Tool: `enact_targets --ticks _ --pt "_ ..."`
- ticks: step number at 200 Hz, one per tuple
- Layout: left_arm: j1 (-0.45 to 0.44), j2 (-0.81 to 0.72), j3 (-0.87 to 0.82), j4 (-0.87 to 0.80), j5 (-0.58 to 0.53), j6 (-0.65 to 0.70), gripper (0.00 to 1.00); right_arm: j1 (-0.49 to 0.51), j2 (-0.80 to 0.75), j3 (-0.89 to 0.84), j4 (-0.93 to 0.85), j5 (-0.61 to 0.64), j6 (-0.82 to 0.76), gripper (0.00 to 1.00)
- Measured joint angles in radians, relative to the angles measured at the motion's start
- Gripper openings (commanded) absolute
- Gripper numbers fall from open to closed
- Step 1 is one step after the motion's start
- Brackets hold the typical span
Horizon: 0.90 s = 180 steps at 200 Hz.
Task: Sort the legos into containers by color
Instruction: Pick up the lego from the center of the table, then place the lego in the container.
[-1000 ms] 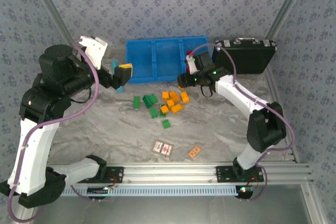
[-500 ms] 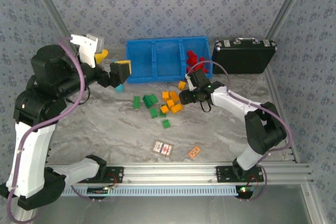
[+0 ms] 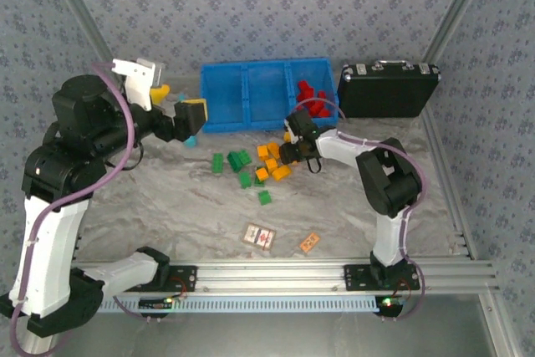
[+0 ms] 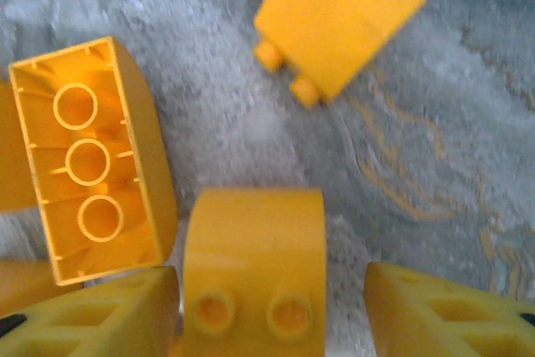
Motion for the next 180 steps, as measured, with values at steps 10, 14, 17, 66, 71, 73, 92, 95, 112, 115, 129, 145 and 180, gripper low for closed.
enact_targets --ticks 10,14,17,66,71,73,92,95,112,115,129,145,180 --pt "0.0 0.006 0.0 0.0 -0.003 0.001 1.0 0.0 0.014 0.016 0.0 0.002 -0.005 0.48" --pt "0.0 0.01 0.0 0.0 -0.006 0.003 1.0 0.0 0.018 0.02 0.0 0.002 0.0 0.46" --pt "0.0 0.012 0.0 0.0 -0.007 0.005 1.0 0.0 0.021 0.023 -0.001 0.002 -0.006 0.44" --pt "0.007 0.059 0.0 0.0 -0.021 0.028 1.0 -0.009 0.059 0.092 -0.06 0.008 -0.018 0.3" --pt "0.008 0.063 0.0 0.001 -0.021 0.031 1.0 -0.011 0.059 0.101 -0.074 0.008 -0.019 0.29" --pt "0.01 0.064 0.0 0.001 -0.021 0.033 1.0 -0.011 0.06 0.106 -0.082 0.009 -0.021 0.28" --pt "0.024 0.071 -0.006 0.01 -0.022 0.048 1.0 -0.022 0.06 0.15 -0.136 0.005 -0.021 0.26" --pt "0.027 0.071 -0.01 0.013 -0.021 0.05 1.0 -0.024 0.06 0.156 -0.142 0.004 -0.021 0.26" --pt "0.056 0.068 -0.046 0.046 -0.02 0.064 1.0 -0.032 0.053 0.185 -0.177 -0.006 -0.021 0.26" --pt "0.065 0.068 -0.055 0.052 -0.021 0.066 1.0 -0.034 0.051 0.192 -0.184 -0.007 -0.021 0.26" --pt "0.106 0.071 -0.095 0.077 -0.017 0.068 1.0 -0.038 0.042 0.227 -0.215 -0.01 -0.024 0.26" --pt "0.156 0.085 -0.13 0.104 -0.005 0.067 1.0 -0.038 0.041 0.3 -0.245 -0.009 -0.028 0.28" --pt "0.222 0.132 -0.152 0.156 0.03 0.064 1.0 -0.04 0.108 0.581 -0.282 -0.006 -0.044 0.29"
